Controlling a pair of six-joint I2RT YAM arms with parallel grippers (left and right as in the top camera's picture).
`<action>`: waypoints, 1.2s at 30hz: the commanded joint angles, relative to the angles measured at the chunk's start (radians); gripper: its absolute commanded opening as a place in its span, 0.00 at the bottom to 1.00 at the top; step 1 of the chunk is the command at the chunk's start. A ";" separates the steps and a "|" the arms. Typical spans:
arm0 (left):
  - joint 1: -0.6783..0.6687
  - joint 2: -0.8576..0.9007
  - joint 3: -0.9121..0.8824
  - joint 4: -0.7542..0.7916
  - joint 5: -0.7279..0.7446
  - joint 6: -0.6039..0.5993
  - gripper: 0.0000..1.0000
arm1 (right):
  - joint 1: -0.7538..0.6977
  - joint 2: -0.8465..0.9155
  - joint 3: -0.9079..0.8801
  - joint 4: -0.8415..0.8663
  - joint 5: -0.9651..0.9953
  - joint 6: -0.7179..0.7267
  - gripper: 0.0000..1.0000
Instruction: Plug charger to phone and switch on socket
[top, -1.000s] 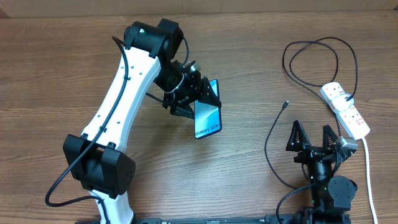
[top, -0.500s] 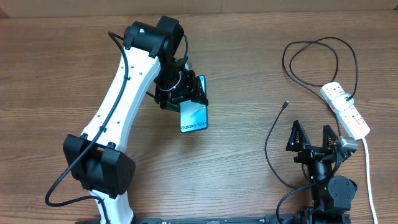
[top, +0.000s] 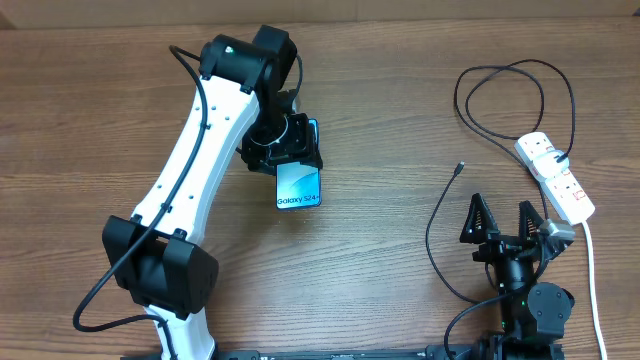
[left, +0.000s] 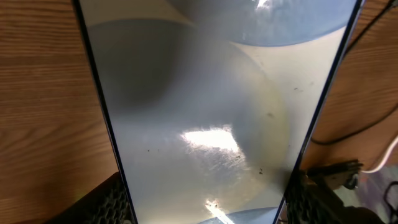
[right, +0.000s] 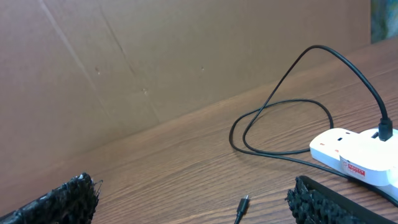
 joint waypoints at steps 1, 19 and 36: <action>-0.037 0.000 0.010 0.010 -0.067 0.028 0.37 | -0.001 -0.008 -0.010 0.004 0.010 -0.008 1.00; -0.077 0.000 -0.104 0.116 -0.084 0.028 0.39 | -0.001 -0.008 -0.010 0.004 0.009 -0.008 1.00; -0.077 0.000 -0.105 0.264 -0.155 -0.154 0.38 | -0.001 -0.008 -0.010 0.004 0.009 -0.008 1.00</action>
